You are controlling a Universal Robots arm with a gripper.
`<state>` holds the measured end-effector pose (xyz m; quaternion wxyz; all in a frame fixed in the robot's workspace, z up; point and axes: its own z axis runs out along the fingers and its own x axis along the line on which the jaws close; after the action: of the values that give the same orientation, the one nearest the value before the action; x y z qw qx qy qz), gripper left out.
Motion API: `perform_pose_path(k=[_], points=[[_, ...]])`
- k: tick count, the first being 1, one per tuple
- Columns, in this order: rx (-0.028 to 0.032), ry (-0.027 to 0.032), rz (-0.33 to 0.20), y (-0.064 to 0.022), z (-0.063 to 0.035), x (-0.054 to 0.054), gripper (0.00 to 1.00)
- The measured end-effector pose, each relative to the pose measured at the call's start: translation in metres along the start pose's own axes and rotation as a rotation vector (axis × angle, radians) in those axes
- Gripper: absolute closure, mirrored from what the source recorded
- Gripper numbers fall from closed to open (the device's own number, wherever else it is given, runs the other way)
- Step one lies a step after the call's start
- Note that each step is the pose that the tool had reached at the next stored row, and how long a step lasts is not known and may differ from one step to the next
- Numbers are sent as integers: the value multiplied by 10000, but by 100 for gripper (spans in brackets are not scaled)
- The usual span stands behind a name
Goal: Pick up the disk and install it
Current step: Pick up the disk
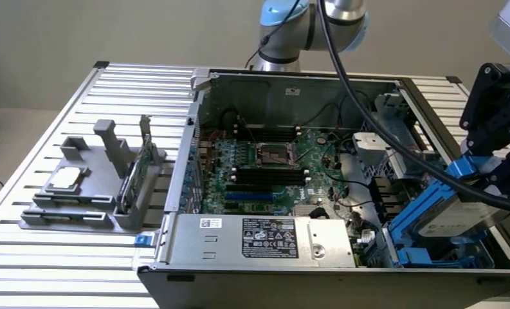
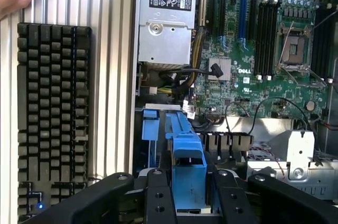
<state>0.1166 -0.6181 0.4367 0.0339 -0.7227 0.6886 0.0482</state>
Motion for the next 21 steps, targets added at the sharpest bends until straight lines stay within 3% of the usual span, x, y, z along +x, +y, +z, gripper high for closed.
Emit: perform_pose_path(k=[5, 11, 21], points=[[-11, -50, -20, -3, -34, -2, 67], [-35, -31, -23, 3, -135, -6, 67], [-39, -32, -23, 7, -207, 61, 67]])
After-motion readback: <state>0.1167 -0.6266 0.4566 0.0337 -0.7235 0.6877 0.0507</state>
